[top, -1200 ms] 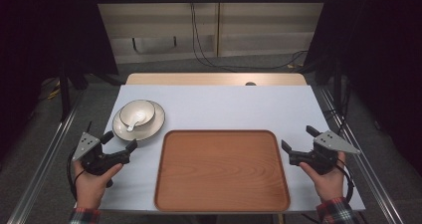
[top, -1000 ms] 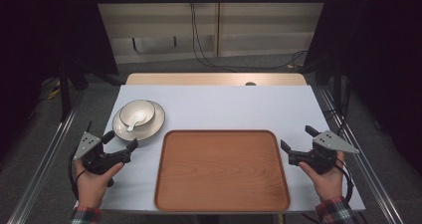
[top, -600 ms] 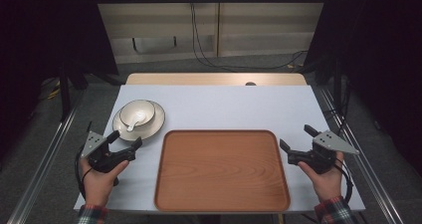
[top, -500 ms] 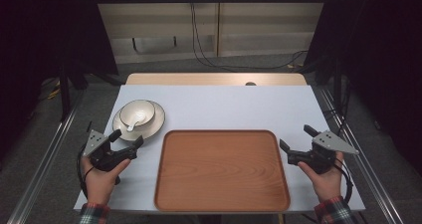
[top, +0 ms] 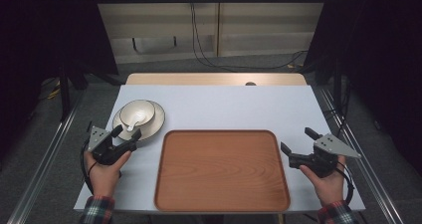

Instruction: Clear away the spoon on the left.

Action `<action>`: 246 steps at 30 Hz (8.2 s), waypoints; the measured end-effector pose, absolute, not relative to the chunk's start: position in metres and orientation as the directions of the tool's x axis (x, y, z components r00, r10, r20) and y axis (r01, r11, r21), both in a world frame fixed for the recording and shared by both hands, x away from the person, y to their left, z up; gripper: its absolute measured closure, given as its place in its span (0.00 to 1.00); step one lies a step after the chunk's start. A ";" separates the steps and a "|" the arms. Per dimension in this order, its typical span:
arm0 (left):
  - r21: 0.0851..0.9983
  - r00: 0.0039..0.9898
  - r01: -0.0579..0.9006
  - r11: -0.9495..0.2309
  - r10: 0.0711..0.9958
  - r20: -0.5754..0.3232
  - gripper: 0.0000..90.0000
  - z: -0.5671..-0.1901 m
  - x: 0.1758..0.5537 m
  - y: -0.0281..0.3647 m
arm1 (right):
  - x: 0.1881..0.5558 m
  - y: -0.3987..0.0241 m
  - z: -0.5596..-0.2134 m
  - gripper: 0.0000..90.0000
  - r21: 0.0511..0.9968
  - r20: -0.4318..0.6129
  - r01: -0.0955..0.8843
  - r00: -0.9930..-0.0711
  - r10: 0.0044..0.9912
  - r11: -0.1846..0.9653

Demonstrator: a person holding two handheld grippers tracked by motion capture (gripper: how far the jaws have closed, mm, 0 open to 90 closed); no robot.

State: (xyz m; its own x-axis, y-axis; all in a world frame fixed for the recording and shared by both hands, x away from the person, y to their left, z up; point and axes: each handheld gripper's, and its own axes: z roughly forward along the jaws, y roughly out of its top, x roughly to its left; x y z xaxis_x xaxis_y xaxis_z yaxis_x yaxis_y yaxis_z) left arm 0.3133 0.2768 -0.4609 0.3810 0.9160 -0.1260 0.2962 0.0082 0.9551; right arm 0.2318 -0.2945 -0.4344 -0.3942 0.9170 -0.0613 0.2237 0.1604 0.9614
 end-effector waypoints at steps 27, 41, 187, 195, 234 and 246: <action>0.954 0.365 0.300 0.008 0.923 -0.123 0.68 -0.466 0.322 0.273 | 0.234 -0.292 -0.436 0.06 0.956 -0.075 0.230 -0.413 0.908 0.184; 0.946 0.353 0.311 0.091 0.913 -0.204 0.79 -0.466 0.324 0.277 | 0.234 -0.291 -0.435 0.07 0.956 -0.072 0.229 -0.427 0.901 0.185; 0.889 0.612 0.390 0.239 0.655 -0.444 0.95 -0.372 0.355 0.213 | 0.233 -0.294 -0.434 0.01 0.962 -0.046 0.220 -0.455 0.889 0.162; 0.889 0.650 0.415 0.193 0.620 -0.439 0.95 -0.380 0.346 0.203 | 0.233 -0.293 -0.434 0.01 0.962 -0.051 0.216 -0.459 0.887 0.167; 0.867 0.705 0.489 0.100 0.539 -0.460 0.95 -0.416 0.311 0.177 | 0.235 -0.290 -0.435 0.01 0.960 -0.050 0.220 -0.478 0.877 0.175; 0.855 0.714 0.514 0.073 0.516 -0.473 0.95 -0.426 0.302 0.170 | 0.236 -0.289 -0.436 0.01 0.959 -0.054 0.220 -0.475 0.879 0.178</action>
State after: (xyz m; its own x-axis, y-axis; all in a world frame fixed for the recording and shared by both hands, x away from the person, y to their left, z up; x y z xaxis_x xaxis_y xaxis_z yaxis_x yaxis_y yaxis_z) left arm 0.3016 0.1695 -0.4256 0.7142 0.5160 -0.4730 0.5136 0.0728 0.8549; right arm 0.2355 -0.2893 -0.4358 -0.4746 0.8786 -0.0538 0.2204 0.1777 0.9591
